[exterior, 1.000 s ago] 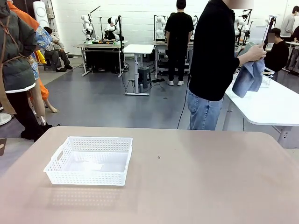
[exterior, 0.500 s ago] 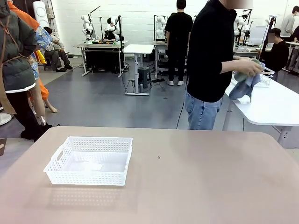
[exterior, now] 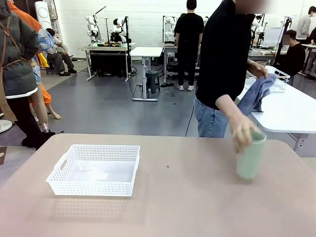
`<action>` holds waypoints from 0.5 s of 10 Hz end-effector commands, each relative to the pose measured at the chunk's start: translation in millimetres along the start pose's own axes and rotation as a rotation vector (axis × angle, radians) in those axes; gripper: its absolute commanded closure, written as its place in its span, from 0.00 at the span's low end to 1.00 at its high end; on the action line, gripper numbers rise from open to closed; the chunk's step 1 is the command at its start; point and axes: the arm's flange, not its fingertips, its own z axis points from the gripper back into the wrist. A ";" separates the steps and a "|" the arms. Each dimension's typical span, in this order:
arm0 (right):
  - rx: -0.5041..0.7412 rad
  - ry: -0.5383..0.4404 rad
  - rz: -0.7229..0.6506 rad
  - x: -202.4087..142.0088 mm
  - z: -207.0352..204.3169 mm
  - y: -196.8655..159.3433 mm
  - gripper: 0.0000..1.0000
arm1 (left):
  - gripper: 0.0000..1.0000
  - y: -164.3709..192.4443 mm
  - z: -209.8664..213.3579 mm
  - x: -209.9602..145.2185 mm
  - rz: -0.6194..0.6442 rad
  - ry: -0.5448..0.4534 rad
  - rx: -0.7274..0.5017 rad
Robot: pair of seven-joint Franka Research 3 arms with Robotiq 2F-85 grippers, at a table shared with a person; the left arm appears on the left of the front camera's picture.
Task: Clean and organize the cups into the basket.
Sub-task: Pick up the Organizing basket and move it to the center of the table, then pick up the Reusable plastic cup from the right side of the table and place it inside the Organizing basket.
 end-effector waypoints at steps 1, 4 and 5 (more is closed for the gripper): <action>0.019 -0.005 0.003 2.2 -0.2 1.2 0.00 | 0.00 -1.2 5.2 -0.1 -0.004 0.000 -0.010; 0.019 -0.005 0.003 2.2 -0.2 1.2 0.00 | 0.00 -1.2 5.2 -0.1 -0.004 0.000 -0.010; 0.019 -0.005 0.003 2.2 -0.2 1.2 0.00 | 0.00 -1.2 5.2 -0.1 -0.004 0.000 -0.010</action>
